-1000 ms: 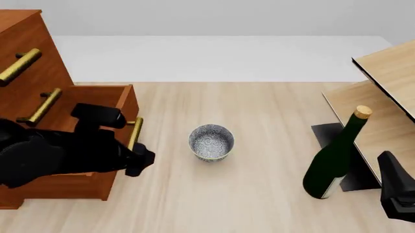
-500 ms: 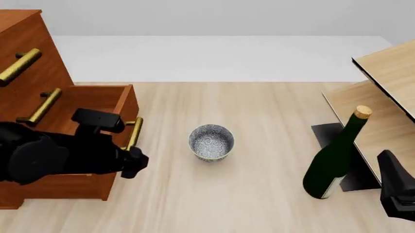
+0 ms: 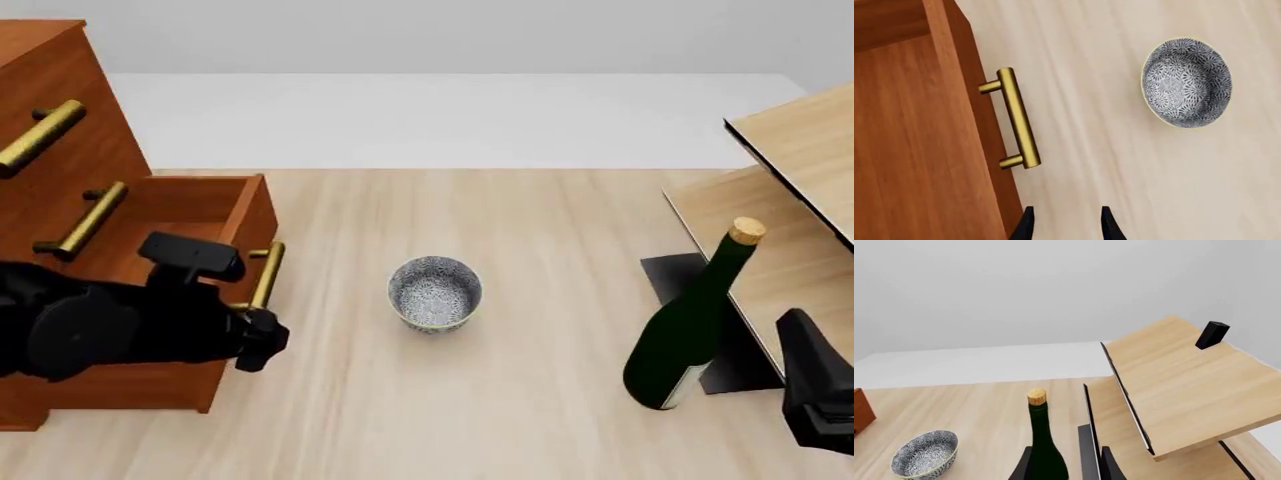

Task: Close the bottom drawer of the cabinet and open the top drawer.

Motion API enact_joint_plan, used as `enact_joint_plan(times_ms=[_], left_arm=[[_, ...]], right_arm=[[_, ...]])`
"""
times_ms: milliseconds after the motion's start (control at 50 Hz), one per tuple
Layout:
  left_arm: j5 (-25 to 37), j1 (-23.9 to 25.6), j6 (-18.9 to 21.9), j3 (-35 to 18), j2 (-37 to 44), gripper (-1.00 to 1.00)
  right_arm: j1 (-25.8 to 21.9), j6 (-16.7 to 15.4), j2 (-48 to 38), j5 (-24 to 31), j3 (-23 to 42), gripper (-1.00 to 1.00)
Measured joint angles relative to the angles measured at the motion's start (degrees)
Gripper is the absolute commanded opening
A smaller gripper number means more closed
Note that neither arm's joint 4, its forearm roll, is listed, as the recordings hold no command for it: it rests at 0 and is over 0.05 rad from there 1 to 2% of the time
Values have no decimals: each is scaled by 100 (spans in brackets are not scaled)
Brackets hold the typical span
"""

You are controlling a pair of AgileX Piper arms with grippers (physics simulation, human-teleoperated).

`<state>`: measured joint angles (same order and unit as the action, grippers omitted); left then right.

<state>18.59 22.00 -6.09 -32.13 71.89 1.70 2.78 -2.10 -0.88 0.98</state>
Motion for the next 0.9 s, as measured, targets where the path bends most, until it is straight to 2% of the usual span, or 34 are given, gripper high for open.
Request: enact_joint_plan(times_ms=[300,520,900], left_arm=[[-81,-366,375,135,60,100],[-62,-802,1181,245,-64,100],[-45,-1284,2051,352,-255,100]], right_arm=[[-14,-1,31,31,-4,100],[-22,4,62,63,-7,100],[-15,48,40,48,6,100]])
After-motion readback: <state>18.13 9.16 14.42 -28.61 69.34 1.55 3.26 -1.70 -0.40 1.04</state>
